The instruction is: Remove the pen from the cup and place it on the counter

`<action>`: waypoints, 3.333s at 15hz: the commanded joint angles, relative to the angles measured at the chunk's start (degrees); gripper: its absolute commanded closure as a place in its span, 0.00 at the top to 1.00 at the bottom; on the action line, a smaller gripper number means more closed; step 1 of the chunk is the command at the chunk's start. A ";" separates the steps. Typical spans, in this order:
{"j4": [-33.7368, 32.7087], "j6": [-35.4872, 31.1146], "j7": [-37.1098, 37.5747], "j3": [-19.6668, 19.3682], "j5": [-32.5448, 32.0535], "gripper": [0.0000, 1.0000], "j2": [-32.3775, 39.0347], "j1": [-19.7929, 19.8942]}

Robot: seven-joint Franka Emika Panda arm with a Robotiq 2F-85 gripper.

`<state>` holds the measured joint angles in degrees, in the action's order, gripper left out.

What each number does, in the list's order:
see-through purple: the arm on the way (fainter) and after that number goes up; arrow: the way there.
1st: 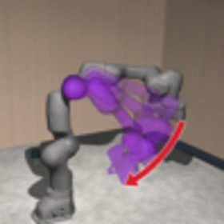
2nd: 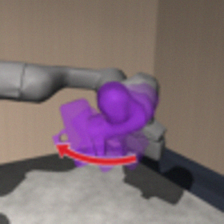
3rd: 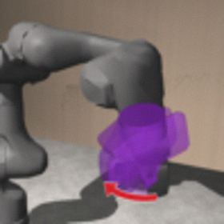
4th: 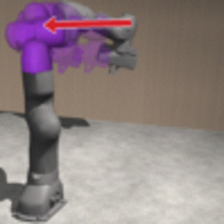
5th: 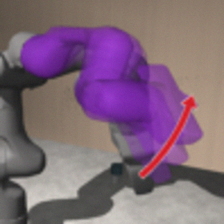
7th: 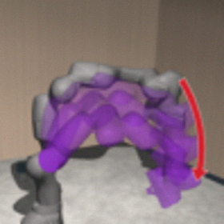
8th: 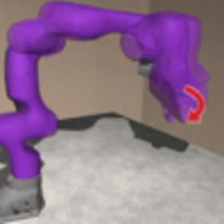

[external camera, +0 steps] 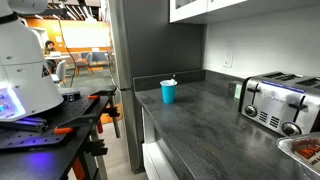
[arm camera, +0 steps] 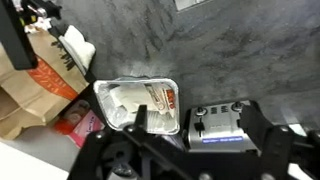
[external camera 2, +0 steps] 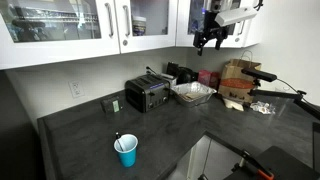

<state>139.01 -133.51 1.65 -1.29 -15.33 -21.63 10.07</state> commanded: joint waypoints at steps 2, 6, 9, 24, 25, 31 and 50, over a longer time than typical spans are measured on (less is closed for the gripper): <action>-0.11 0.18 0.28 -0.77 -0.37 1.00 -0.01 -0.84; -0.11 0.18 0.28 -0.77 -0.37 1.00 -0.01 -0.84; -0.11 0.18 0.28 -0.77 -0.37 1.00 -0.01 -0.84; 2.49 -28.33 -7.66 8.59 6.64 1.00 30.03 -17.60; 0.96 -28.34 -9.93 9.83 8.47 1.00 33.12 -17.68; -2.63 -27.16 -10.87 12.55 8.32 1.00 38.94 -18.47; 0.69 -42.84 -4.34 8.88 -1.24 1.00 45.25 -28.97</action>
<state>140.24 -177.38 -3.89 5.85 -18.52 22.85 -19.75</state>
